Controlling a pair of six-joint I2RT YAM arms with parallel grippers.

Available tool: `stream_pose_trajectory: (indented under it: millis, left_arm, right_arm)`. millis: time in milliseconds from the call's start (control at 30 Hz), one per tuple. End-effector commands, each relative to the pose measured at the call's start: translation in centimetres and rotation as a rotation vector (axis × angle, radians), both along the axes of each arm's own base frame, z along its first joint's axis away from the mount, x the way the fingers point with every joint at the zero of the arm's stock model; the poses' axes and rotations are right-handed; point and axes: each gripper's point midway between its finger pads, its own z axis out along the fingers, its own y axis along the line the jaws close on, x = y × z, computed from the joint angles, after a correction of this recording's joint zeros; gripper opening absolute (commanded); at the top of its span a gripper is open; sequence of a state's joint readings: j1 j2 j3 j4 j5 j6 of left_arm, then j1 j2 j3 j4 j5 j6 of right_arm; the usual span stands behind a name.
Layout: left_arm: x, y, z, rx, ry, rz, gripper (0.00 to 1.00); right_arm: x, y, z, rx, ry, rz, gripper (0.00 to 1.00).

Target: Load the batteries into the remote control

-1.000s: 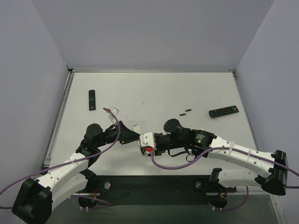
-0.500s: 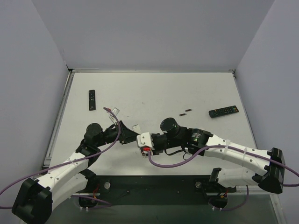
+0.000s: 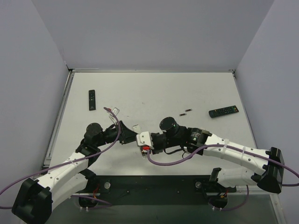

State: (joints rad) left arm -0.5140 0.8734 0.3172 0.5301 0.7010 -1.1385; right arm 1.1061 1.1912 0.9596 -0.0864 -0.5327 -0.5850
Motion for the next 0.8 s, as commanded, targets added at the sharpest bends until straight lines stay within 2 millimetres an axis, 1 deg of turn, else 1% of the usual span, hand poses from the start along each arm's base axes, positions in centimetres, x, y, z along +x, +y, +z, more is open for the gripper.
stream_pose_trajectory:
  millis: [0, 300, 400, 667, 767]
  left_arm:
    - [0.1, -0.1, 3.7, -0.054, -0.107, -0.012, 0.0]
    - [0.2, 0.0, 4.2, -0.067, -0.106, 0.001, 0.0]
    - [0.2, 0.0, 4.7, -0.075, -0.115, 0.003, 0.0]
    - [0.1, 0.1, 6.8, -0.104, -0.164, 0.002, 0.0]
    - [0.1, 0.1, 7.0, -0.106, -0.171, 0.002, 0.0]
  right_arm:
    - [-0.1, 0.7, 1.2, 0.045, 0.0, 0.033, 0.24]
    - [-0.5, 0.0, -0.3, 0.003, 0.029, 0.032, 0.16]
    - [-0.7, -0.3, -0.8, -0.018, 0.039, 0.03, 0.14]
    - [-0.9, -0.9, -2.5, -0.074, 0.066, 0.026, 0.08]
    - [-0.9, -0.9, -2.9, -0.089, 0.066, 0.021, 0.05]
